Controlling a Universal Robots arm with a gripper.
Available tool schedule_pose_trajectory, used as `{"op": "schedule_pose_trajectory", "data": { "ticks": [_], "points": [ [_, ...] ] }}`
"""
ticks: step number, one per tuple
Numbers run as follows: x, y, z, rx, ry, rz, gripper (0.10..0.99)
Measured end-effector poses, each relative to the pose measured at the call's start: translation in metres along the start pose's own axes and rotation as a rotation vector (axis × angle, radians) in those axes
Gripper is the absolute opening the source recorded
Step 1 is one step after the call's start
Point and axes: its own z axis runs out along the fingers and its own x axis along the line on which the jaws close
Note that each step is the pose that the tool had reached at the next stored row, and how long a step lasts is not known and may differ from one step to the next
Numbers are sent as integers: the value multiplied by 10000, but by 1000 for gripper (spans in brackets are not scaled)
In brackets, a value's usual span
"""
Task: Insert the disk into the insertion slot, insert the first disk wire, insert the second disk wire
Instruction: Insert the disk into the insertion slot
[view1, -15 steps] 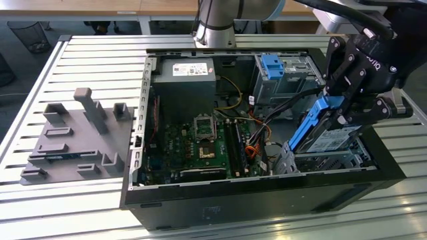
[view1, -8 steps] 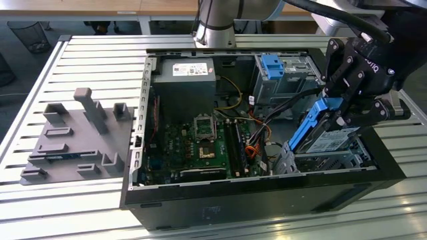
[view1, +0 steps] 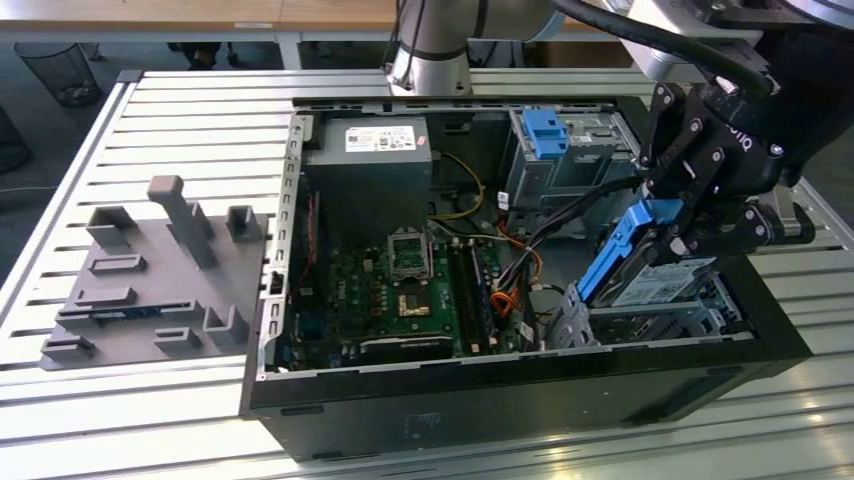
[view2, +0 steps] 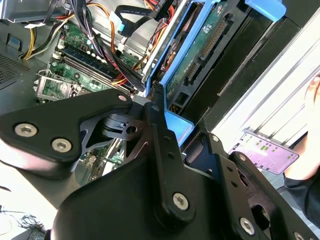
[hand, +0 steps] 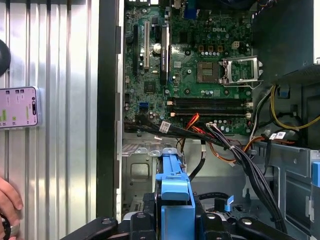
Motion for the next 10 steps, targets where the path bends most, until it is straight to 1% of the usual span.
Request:
{"op": "schedule_pose_trajectory", "data": {
  "ticks": [10],
  "points": [
    [2, -1, 61, 0, 1, 0, 365]
  ]
}}
